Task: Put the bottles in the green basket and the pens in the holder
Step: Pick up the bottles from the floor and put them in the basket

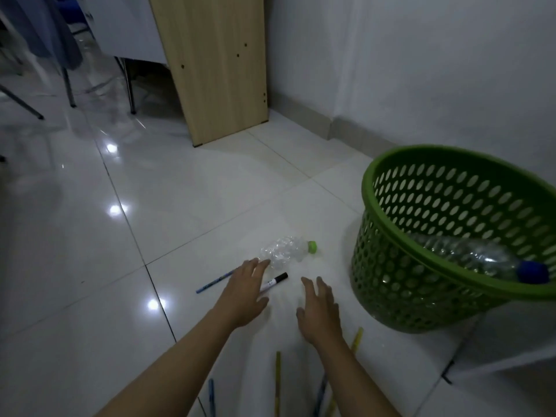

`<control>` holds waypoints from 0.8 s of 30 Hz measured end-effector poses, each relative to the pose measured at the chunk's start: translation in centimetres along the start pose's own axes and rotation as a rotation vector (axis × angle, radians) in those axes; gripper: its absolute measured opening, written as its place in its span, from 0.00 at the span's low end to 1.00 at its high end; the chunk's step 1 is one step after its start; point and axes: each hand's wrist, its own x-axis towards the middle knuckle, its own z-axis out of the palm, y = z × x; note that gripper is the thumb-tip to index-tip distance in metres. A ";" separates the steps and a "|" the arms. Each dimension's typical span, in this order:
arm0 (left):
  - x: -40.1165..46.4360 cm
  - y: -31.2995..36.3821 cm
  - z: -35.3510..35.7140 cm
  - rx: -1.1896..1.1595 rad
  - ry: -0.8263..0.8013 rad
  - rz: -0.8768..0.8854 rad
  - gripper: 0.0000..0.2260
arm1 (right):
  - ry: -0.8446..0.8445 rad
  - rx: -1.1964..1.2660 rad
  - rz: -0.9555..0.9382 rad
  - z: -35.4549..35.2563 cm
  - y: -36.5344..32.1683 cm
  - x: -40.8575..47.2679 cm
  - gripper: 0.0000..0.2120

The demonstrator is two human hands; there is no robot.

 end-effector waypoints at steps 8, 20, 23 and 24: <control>4.1 1.0 2.9 0.038 0.004 -0.039 0.34 | -0.040 0.015 0.049 1.5 1.3 1.5 0.29; 7.1 -0.5 3.8 -0.175 -0.056 -0.231 0.17 | -0.102 -0.087 0.034 1.5 1.8 1.4 0.29; 6.8 -0.8 3.9 -0.164 0.044 -0.178 0.15 | -0.110 -0.073 0.058 1.8 1.5 1.5 0.28; 6.7 -1.0 4.0 -0.154 0.067 -0.163 0.14 | -0.103 -0.050 0.070 1.9 1.3 1.4 0.28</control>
